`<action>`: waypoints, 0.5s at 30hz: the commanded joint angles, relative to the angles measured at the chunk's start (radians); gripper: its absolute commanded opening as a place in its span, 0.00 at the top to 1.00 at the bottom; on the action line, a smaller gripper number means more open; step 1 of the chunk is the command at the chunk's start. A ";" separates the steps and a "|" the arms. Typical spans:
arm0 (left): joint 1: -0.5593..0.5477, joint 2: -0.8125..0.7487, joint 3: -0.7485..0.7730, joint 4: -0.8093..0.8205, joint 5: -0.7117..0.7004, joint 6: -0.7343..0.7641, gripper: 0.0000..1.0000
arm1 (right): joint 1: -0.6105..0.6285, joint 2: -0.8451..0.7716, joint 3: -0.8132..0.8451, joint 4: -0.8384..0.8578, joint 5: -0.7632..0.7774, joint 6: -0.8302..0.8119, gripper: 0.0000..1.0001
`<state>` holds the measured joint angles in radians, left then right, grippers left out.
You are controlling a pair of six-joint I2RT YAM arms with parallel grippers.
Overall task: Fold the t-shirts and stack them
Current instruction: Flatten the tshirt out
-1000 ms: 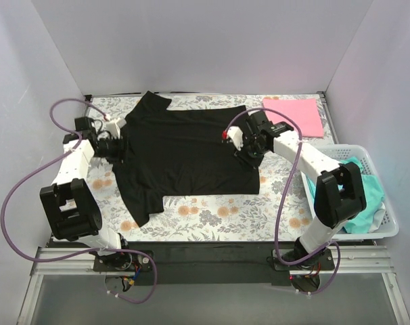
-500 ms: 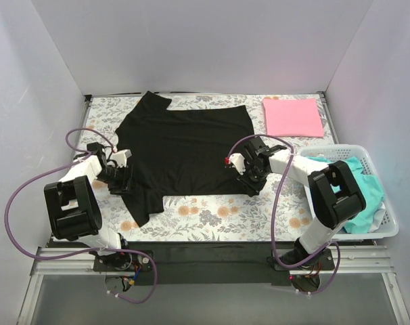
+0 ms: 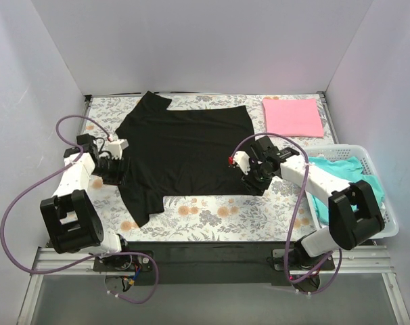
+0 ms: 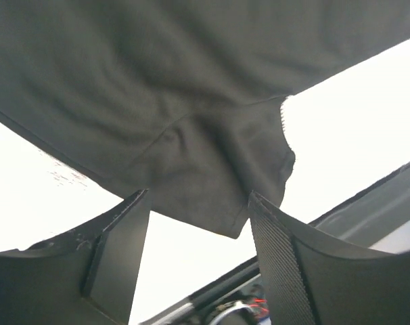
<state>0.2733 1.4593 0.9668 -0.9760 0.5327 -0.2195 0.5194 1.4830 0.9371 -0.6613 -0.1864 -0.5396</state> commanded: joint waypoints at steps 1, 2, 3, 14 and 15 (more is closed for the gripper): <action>0.004 -0.076 0.084 -0.102 0.102 0.191 0.41 | 0.019 -0.044 0.058 -0.046 0.007 -0.049 0.49; 0.003 -0.085 0.079 -0.105 0.101 0.216 0.40 | 0.025 -0.037 0.057 -0.046 0.016 -0.059 0.49; 0.006 -0.094 0.070 -0.108 0.099 0.273 0.40 | 0.025 -0.032 0.051 -0.046 0.021 -0.080 0.49; -0.054 -0.186 -0.036 -0.076 0.003 0.712 0.39 | 0.070 0.097 0.055 0.017 0.080 -0.138 0.46; -0.055 -0.177 -0.025 -0.078 0.001 0.709 0.40 | 0.073 0.102 0.052 0.020 0.084 -0.141 0.46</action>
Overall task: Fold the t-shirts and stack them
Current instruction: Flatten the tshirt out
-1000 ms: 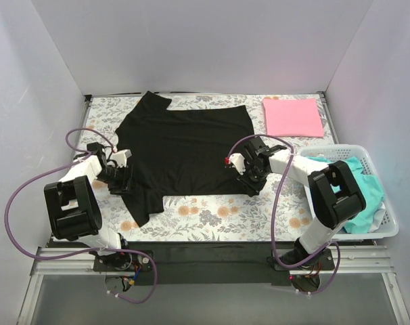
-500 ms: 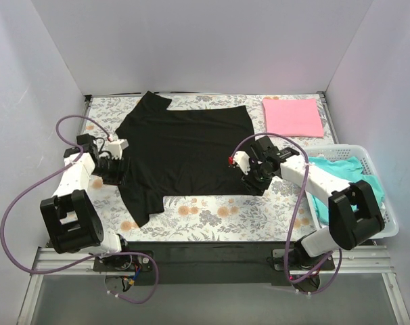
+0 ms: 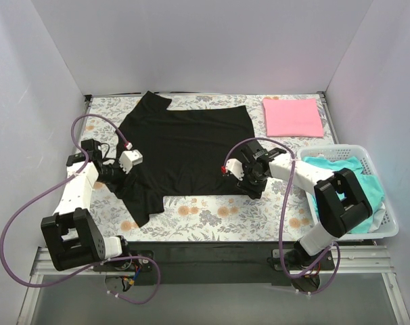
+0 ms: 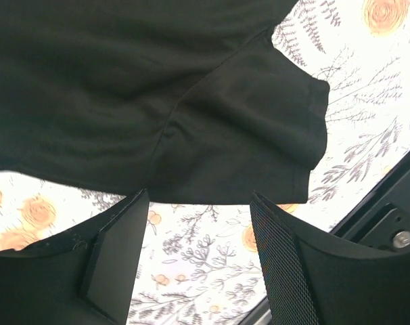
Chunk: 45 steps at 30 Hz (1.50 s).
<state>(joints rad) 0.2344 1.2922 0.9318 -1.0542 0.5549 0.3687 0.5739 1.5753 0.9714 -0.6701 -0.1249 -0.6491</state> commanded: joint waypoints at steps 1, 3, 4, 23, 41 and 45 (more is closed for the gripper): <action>-0.017 0.001 0.016 -0.003 -0.021 0.118 0.40 | 0.023 0.012 0.013 0.041 0.036 -0.034 0.47; -0.020 0.022 0.030 -0.006 -0.012 0.115 0.40 | 0.030 0.018 -0.006 0.061 0.057 -0.041 0.47; -0.020 0.022 0.029 -0.012 -0.007 0.119 0.40 | 0.033 0.023 -0.014 0.070 0.077 -0.043 0.48; -0.075 -0.093 -0.263 0.195 -0.157 0.254 0.45 | 0.057 0.066 -0.066 0.122 0.113 -0.031 0.80; -0.109 -0.108 -0.432 0.219 -0.236 0.283 0.84 | 0.058 0.042 -0.095 0.101 0.094 -0.020 0.93; -0.109 -0.148 -0.390 0.151 -0.234 0.228 0.97 | 0.060 0.014 -0.105 0.069 0.082 -0.015 0.99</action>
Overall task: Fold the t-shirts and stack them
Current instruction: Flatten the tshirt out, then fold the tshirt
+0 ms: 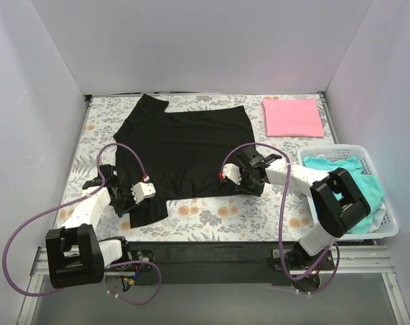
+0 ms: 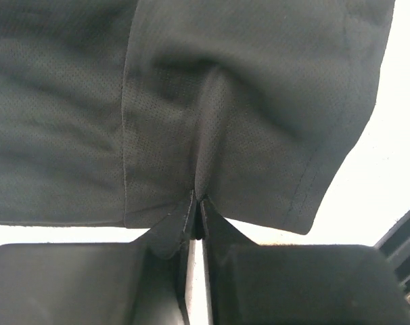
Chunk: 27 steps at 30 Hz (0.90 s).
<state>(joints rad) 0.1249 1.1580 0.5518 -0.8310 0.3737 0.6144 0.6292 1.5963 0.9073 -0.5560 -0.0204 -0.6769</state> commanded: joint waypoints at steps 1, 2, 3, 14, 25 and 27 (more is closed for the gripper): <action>0.001 -0.018 0.008 -0.083 -0.059 -0.048 1.00 | 0.004 -0.018 -0.042 -0.054 -0.024 0.013 0.99; 0.001 -0.023 0.017 -0.101 -0.067 -0.062 1.00 | 0.004 -0.045 -0.042 -0.065 -0.029 0.011 0.99; 0.002 -0.026 0.028 -0.114 -0.082 -0.074 1.00 | 0.004 -0.061 -0.045 -0.088 -0.032 0.008 0.99; 0.032 -0.032 0.305 -0.322 0.001 -0.114 1.00 | 0.003 -0.219 0.011 -0.231 -0.049 -0.024 0.99; 0.032 0.189 0.496 -0.255 0.067 -0.214 1.00 | -0.045 -0.081 0.202 -0.255 -0.046 -0.082 0.99; 0.030 0.215 0.522 -0.244 0.067 -0.229 1.00 | -0.065 -0.056 0.225 -0.259 -0.049 -0.099 0.99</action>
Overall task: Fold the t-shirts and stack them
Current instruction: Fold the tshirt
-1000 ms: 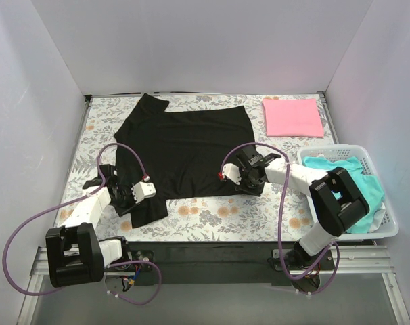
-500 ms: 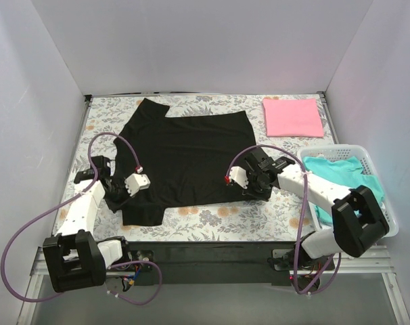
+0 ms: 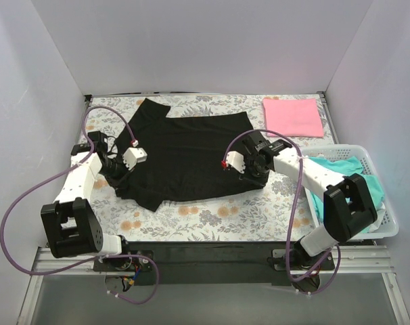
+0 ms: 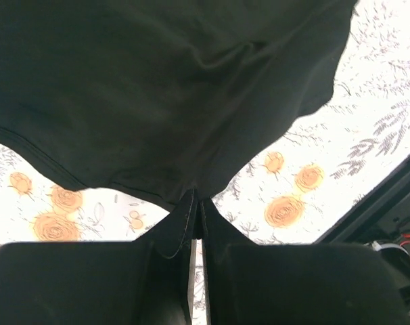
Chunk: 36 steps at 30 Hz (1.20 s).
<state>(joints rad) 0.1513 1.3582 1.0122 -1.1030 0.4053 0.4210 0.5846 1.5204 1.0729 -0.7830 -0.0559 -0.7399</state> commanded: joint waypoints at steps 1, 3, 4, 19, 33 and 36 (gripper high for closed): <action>0.005 0.045 0.092 0.028 0.036 -0.036 1.00 | -0.029 0.029 0.070 -0.033 -0.015 -0.044 0.99; 0.004 0.074 0.124 0.028 0.038 -0.042 1.00 | -0.051 0.060 0.105 -0.035 -0.015 -0.061 0.99; 0.004 0.100 0.155 0.032 0.036 -0.044 1.00 | -0.067 0.081 0.117 -0.036 -0.018 -0.067 0.99; 0.005 0.363 0.371 0.123 0.035 -0.119 1.00 | -0.123 0.296 0.337 -0.041 -0.013 -0.148 0.99; 0.005 0.475 0.417 0.213 0.020 -0.154 1.00 | -0.154 0.403 0.440 -0.041 0.001 -0.174 0.99; 0.005 0.490 0.425 0.226 0.014 -0.156 1.00 | -0.157 0.417 0.447 -0.039 0.005 -0.174 0.99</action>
<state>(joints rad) 0.1513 1.8431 1.3983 -0.9176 0.4107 0.2749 0.4377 1.9301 1.4776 -0.8104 -0.0547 -0.8902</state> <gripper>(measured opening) 0.014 0.020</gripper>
